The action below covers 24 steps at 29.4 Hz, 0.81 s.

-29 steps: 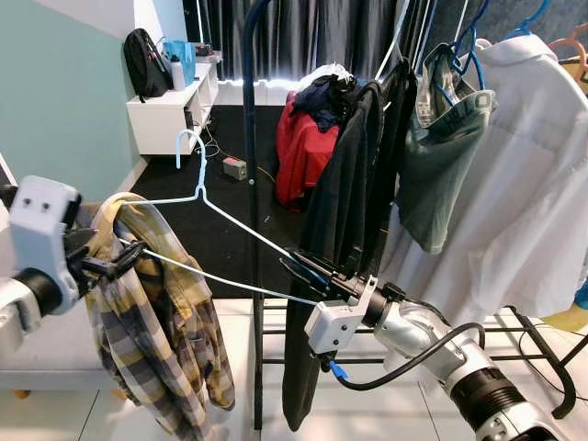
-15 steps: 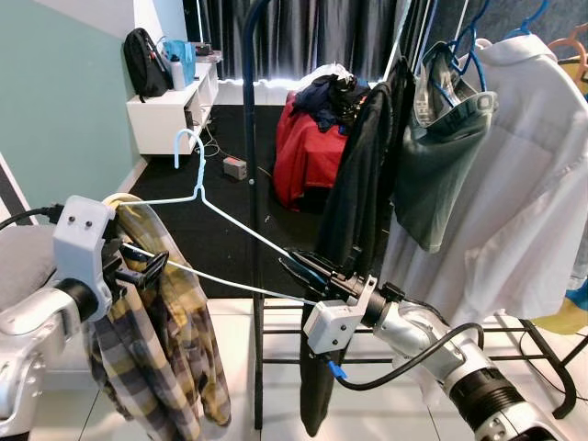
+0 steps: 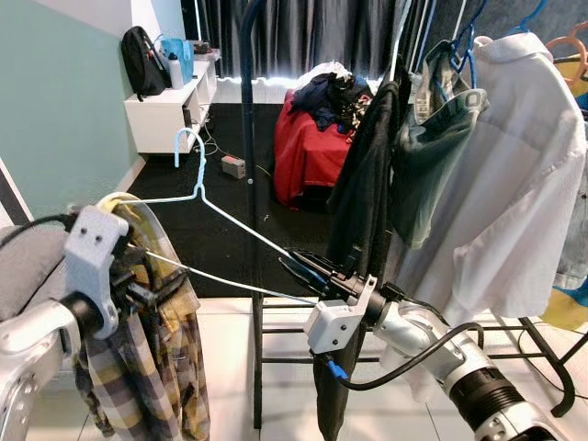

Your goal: Hang hanger

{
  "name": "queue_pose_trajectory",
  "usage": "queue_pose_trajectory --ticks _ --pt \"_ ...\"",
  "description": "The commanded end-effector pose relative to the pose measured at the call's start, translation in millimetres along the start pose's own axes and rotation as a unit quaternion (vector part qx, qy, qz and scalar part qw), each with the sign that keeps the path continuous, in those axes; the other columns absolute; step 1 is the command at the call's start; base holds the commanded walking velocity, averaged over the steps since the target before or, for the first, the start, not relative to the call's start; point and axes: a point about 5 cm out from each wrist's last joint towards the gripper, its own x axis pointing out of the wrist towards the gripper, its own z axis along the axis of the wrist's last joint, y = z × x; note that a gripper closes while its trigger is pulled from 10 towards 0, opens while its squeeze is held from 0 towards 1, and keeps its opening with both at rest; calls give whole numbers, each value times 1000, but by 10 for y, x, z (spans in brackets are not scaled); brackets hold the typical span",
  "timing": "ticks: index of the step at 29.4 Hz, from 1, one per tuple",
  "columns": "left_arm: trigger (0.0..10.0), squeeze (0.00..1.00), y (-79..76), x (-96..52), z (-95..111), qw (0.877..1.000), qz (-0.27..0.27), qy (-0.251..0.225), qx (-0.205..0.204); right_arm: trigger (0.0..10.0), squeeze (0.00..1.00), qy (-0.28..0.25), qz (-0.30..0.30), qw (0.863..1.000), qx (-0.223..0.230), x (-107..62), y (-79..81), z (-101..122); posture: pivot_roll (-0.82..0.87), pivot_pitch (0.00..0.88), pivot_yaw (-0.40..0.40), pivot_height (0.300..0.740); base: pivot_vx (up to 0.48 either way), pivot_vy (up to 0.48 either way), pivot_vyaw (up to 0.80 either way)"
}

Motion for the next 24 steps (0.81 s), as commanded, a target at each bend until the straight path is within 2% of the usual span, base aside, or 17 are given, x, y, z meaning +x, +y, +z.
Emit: queue_pose_trajectory --ticks 1,3,4,5,6,7,10,11,15,17,19,24 --pt "10000 0 69 -73 55 999 25 -5 27 10000 0 -23 -46 999 -2 47 -138 56 65 102 11 740 0 0 0" --pt "10000 0 270 -118 108 993 104 -21 49 10000 0 -23 -47 999 -2 45 -136 56 67 100 10 740 0 0 0" --pt "10000 0 270 -118 108 993 104 -21 49 10000 0 -23 -47 999 -2 45 -136 56 67 100 10 740 0 0 0" --pt "10000 0 349 -135 139 989 134 -32 57 10000 0 -23 -46 999 -2 45 -131 56 66 98 10 740 0 0 0" --pt "10000 0 503 -192 250 975 203 -77 56 10000 0 -23 -45 999 -2 45 -125 57 64 95 14 740 0 0 0" --pt "10000 0 531 -212 284 971 214 -91 57 10000 0 -23 -45 999 -3 44 -126 56 61 93 15 740 0 0 0" --pt "10000 0 499 -234 302 974 195 -100 54 10000 0 -22 -46 999 -4 37 -134 49 62 89 16 740 0 0 0" --pt "10000 0 451 -236 236 980 176 -81 53 10000 0 -21 -45 999 -4 27 -136 43 62 89 16 740 0 0 0" --pt "10000 0 422 -207 106 983 172 -44 51 10000 0 -21 -44 999 -5 20 -130 43 62 84 13 740 0 0 0" --pt "10000 0 422 -207 106 983 172 -44 51 10000 0 -21 -44 999 -5 20 -130 43 62 84 13 740 0 0 0" --pt "10000 0 355 -137 -39 986 160 -22 32 10000 0 -22 -44 999 -4 23 -123 49 54 80 17 740 0 0 0" --pt "10000 0 357 -107 -87 985 169 -22 29 10000 0 -22 -44 999 -5 22 -127 50 55 81 16 740 0 0 0"
